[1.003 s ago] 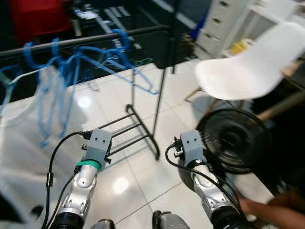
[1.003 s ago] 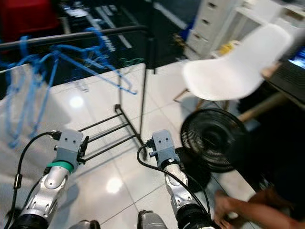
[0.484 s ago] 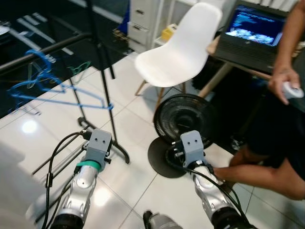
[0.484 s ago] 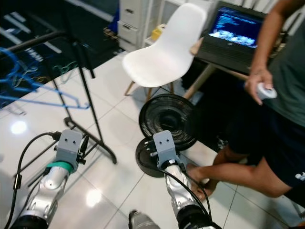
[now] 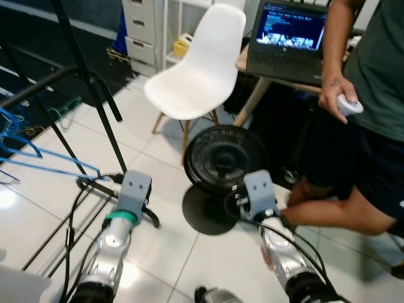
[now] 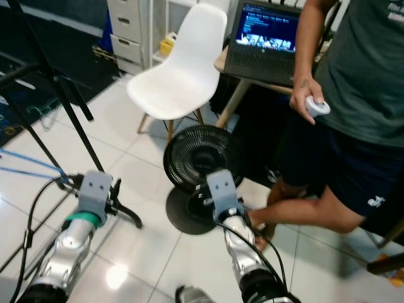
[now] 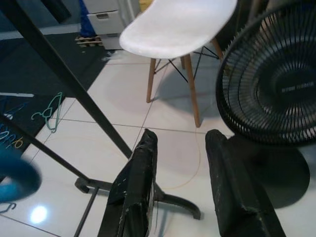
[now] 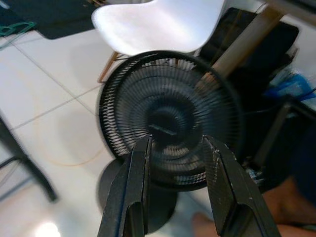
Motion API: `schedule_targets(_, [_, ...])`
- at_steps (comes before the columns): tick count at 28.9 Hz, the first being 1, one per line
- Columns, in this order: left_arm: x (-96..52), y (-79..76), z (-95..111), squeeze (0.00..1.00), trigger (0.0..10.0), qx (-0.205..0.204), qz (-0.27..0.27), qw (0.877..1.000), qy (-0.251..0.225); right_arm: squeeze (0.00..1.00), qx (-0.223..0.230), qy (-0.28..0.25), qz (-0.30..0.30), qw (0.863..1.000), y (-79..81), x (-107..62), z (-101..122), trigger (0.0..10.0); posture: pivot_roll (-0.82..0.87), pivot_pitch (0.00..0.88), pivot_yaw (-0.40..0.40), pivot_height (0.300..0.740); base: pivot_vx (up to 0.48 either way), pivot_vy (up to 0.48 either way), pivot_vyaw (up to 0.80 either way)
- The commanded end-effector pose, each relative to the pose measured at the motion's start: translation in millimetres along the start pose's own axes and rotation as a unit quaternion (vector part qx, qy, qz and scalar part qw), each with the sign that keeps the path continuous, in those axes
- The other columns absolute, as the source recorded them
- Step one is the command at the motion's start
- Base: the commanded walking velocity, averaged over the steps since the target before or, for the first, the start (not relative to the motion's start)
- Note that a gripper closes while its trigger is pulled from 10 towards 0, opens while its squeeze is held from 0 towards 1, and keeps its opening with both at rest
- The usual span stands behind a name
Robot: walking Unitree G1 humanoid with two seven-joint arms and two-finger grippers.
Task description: Hang hanger
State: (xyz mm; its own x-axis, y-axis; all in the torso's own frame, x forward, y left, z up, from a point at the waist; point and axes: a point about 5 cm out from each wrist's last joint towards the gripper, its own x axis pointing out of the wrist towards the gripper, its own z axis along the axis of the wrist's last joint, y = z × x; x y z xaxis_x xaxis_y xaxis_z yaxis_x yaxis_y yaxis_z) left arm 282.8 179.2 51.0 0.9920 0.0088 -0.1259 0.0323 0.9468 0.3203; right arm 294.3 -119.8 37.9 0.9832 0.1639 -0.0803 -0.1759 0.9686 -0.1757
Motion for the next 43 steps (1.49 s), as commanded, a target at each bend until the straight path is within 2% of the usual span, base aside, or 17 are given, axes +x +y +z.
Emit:
schedule_targets(1, [-1.3,-4.4,-3,0.0,10.0,-0.003,-0.007,1.0,0.009,0.0,0.004,0.01,-0.002,1.0,0.3,-2.1,-5,10.0,0.03,0.0,0.009,0.733,0.0,0.0,-0.8])
schedule_targets(15, [3.2,-3.5,-2,0.0,10.0,-0.005,-0.004,1.0,0.016,0.0,0.003,0.011,-0.002,1.0,0.4,-1.8,-5,10.0,0.02,0.0,0.01,0.733,0.0,0.0,-0.8])
schedule_targets(27, [5.7,-7.3,9,0.0,10.0,-0.02,-0.01,1.0,0.004,0.0,0.003,-0.001,0.0,1.0,0.9,1.1,1,10.0,0.03,0.0,0.005,0.733,0.0,0.0,-0.8])
schedule_targets(30, [6.8,-7.1,20,0.0,10.0,-0.041,-0.01,0.999,-0.012,0.0,0.0,-0.028,0.006,1.0,2.5,6.2,14,10.0,0.03,0.0,0.005,0.733,0.0,0.0,-0.8])
schedule_targets(43, [7.9,-9.1,35,0.0,10.0,-0.044,-0.013,0.998,-0.038,0.0,-0.001,-0.054,0.007,0.999,2.8,10.6,27,10.0,0.03,0.0,0.005,0.733,0.0,0.0,-0.8])
